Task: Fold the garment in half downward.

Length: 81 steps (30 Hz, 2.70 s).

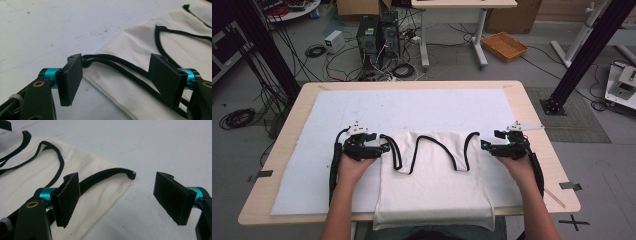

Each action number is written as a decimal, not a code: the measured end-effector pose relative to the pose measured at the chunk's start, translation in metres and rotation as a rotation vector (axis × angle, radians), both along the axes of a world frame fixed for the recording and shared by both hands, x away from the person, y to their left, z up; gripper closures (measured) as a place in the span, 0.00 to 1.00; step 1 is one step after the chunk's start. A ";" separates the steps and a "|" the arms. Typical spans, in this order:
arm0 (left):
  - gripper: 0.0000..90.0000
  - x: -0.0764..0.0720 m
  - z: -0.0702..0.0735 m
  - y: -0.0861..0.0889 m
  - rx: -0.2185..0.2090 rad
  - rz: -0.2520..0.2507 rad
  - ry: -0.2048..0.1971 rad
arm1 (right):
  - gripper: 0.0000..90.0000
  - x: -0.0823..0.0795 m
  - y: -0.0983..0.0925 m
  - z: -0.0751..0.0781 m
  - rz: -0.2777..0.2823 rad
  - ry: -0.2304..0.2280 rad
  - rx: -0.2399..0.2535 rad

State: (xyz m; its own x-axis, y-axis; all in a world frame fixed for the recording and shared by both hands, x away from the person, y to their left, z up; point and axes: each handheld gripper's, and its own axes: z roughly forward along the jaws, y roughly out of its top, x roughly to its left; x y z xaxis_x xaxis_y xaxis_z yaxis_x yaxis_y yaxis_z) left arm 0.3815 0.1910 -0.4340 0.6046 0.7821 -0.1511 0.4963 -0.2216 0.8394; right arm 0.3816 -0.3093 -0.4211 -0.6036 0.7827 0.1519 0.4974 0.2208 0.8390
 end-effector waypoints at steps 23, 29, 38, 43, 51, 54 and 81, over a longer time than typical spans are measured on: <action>0.64 0.036 -0.016 -0.006 0.108 0.019 0.082 | 0.91 0.054 0.031 -0.024 0.081 0.090 -0.236; 0.92 0.038 -0.016 -0.006 0.055 -0.032 0.088 | 0.96 0.053 0.026 -0.020 0.100 0.052 -0.264; 0.93 0.041 -0.005 0.003 -0.025 -0.041 0.051 | 0.96 0.051 0.014 -0.005 0.077 0.002 -0.241; 0.93 0.045 0.005 -0.002 -0.002 -0.047 0.018 | 0.96 0.052 0.012 0.000 0.076 -0.001 -0.241; 0.93 0.055 0.009 -0.008 0.014 -0.049 0.022 | 0.96 0.058 0.005 0.007 0.066 -0.007 -0.217; 0.93 0.059 0.014 -0.014 0.011 -0.060 0.025 | 0.96 0.060 0.002 0.006 0.051 0.001 -0.212; 0.93 0.118 0.037 -0.033 0.017 -0.005 -0.030 | 0.96 0.123 0.002 0.043 -0.020 0.006 -0.240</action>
State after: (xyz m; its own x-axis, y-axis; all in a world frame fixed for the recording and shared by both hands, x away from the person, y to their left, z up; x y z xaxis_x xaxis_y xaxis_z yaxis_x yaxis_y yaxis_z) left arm 0.4999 0.1579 -0.3967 0.6129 0.7811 -0.1195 0.4693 -0.2382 0.8503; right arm 0.5045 -0.3073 -0.3785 -0.5876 0.8084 -0.0362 0.5083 0.4035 0.7608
